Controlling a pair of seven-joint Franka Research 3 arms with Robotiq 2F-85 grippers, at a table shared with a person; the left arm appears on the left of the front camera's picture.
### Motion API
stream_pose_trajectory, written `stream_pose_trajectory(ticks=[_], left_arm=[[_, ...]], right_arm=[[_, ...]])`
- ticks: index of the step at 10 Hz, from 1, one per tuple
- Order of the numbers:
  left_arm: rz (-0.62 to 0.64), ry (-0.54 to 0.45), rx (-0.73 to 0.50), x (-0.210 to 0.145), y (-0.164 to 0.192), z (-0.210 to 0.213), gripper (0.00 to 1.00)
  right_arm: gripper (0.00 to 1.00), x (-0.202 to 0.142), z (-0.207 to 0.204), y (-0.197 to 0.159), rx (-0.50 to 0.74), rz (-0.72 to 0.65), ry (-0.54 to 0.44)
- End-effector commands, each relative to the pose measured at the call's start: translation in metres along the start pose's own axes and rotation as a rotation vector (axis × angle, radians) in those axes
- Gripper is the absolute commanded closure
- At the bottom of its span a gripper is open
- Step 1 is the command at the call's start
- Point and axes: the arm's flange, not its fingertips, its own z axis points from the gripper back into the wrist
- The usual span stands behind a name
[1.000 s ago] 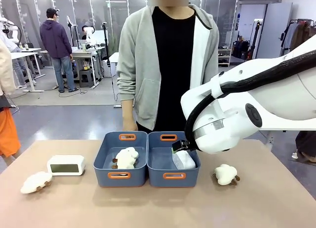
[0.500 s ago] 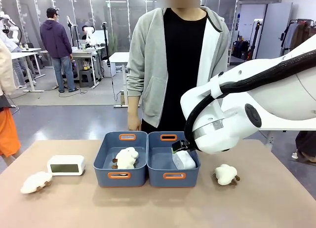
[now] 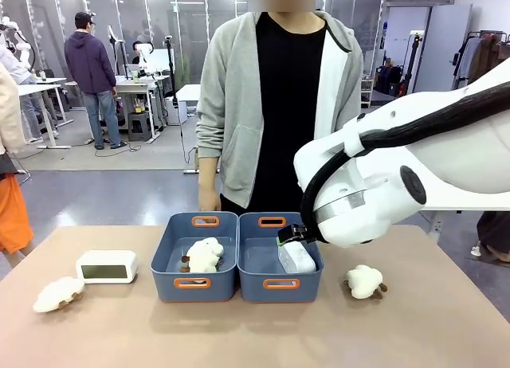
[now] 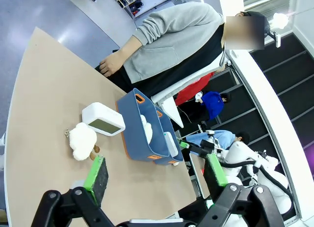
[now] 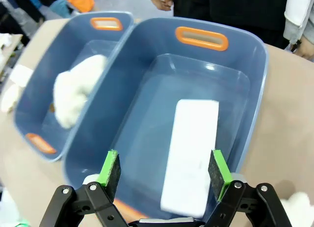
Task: Sort the digital clocks into the basket.
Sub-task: Pick up the Digital clock from the table and place it into the empty Plastic storage basket.
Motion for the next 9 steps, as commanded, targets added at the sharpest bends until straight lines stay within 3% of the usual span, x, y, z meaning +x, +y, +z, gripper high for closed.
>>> stream_pose_trajectory(ticks=[1,2,4,7,9], left_arm=[[-0.007,-0.013,-0.020,0.002,-0.001,0.001,0.00],[-0.007,-0.013,-0.020,0.002,-0.001,0.001,0.00],[-0.007,-0.013,-0.020,0.002,-0.001,0.001,0.00],[-0.007,-0.013,-0.020,0.002,-0.001,0.001,0.00],[-0.007,-0.013,-0.020,0.002,-0.001,0.001,0.00]], right_arm=[[0.10,0.017,0.096,0.004,0.118,-0.102,-0.006],[0.10,0.016,0.121,-0.009,0.143,-0.155,0.017],[0.10,0.003,0.161,-0.054,0.306,-0.352,0.093],[0.10,-0.031,0.208,-0.118,0.666,-0.677,-0.029],[0.10,-0.091,0.248,-0.173,0.772,-0.827,-0.095]])
